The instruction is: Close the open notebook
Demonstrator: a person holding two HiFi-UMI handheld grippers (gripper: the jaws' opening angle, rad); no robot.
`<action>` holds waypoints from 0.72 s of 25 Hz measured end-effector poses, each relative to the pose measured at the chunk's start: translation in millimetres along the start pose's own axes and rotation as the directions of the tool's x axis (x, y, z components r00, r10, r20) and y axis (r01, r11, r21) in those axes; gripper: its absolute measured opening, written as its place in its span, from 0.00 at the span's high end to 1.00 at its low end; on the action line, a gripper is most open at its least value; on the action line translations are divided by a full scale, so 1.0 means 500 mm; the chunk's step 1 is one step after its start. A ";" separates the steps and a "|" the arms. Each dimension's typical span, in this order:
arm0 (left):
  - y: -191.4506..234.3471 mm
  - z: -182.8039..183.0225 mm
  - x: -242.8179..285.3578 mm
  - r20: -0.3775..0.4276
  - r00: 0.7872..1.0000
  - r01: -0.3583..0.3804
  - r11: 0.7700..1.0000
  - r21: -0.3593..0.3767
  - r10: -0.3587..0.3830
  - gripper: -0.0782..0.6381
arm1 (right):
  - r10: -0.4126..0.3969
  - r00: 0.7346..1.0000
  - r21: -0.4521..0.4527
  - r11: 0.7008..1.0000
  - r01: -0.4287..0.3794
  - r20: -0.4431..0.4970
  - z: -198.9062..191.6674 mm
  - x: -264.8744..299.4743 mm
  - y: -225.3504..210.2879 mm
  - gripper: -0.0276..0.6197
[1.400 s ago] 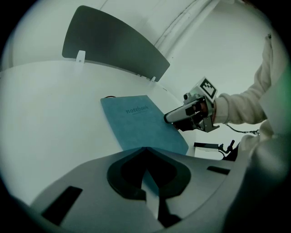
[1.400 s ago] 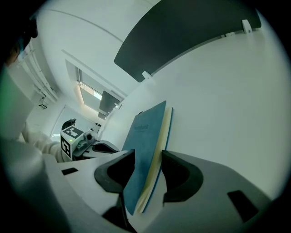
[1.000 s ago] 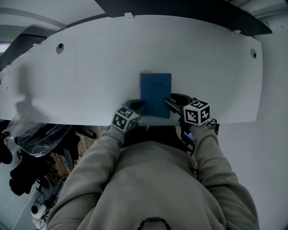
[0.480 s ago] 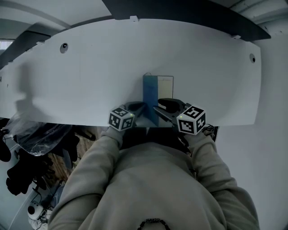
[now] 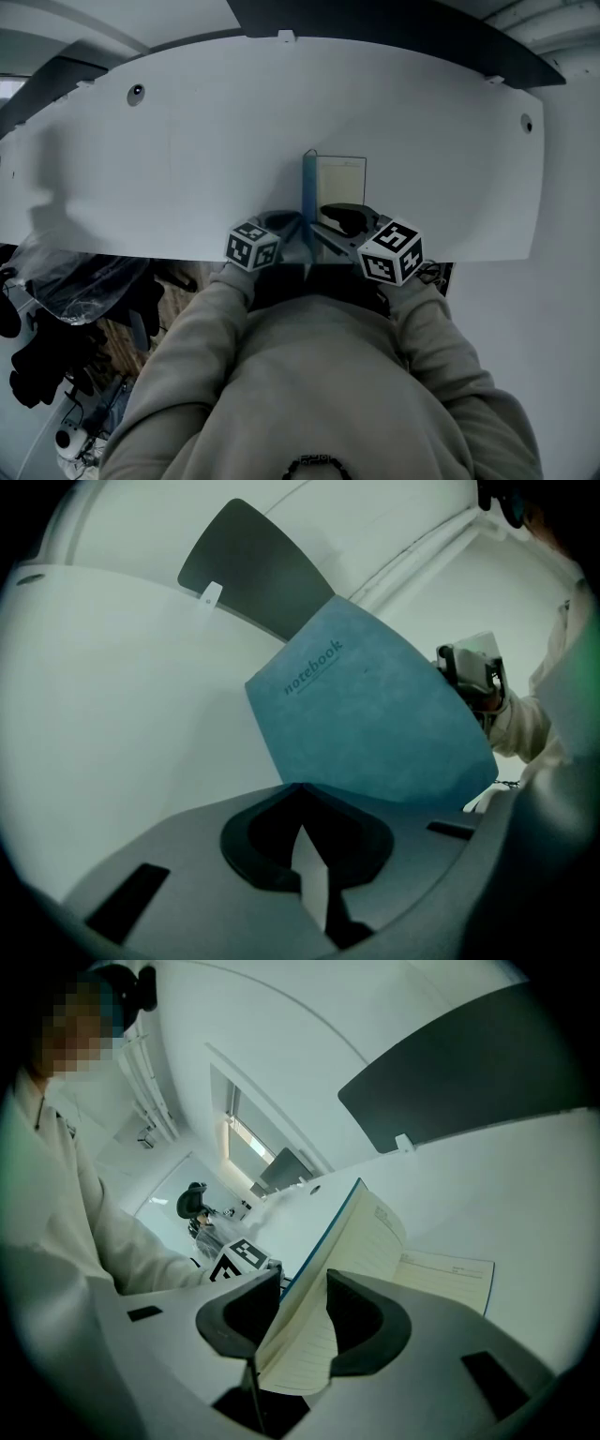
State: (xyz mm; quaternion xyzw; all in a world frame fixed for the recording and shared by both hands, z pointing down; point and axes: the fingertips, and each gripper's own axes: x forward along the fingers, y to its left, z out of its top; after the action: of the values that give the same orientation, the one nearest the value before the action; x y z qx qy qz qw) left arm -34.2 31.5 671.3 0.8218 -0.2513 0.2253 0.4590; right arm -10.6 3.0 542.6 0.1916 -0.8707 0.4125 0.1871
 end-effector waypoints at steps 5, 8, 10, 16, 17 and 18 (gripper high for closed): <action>0.004 0.004 -0.003 -0.002 1.000 0.002 1.000 0.002 -0.002 0.89 | -0.023 1.000 -0.031 0.999 0.023 -0.014 0.001 0.004 0.010 0.71; 0.007 0.003 -0.005 -0.011 1.000 0.000 1.000 0.006 0.000 0.89 | -0.026 1.000 -0.027 0.999 0.025 -0.013 0.004 0.002 0.014 0.71; 0.009 0.002 -0.007 -0.015 1.000 -0.005 1.000 0.007 0.005 0.89 | -0.023 1.000 -0.033 0.999 0.023 -0.019 0.005 0.002 0.018 0.71; 0.018 -0.003 -0.018 -0.012 1.000 -0.011 1.000 -0.017 0.010 0.89 | -0.015 0.999 -0.022 1.000 0.014 -0.029 0.002 0.014 0.020 0.71; 0.019 -0.002 -0.019 -0.010 1.000 -0.011 1.000 -0.018 0.011 0.89 | -0.014 1.000 -0.017 1.000 0.014 -0.028 0.003 0.016 0.019 0.71; 0.020 -0.001 -0.022 -0.007 1.000 -0.012 1.000 -0.020 0.012 0.89 | -0.013 1.000 -0.013 1.000 0.012 -0.027 0.003 0.019 0.019 0.71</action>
State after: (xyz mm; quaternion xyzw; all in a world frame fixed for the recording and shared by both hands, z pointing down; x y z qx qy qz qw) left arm -48.9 29.5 671.5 0.8150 -0.2569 0.2282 0.4666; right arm -23.5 5.7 539.8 0.1903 -0.8696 0.4081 0.2026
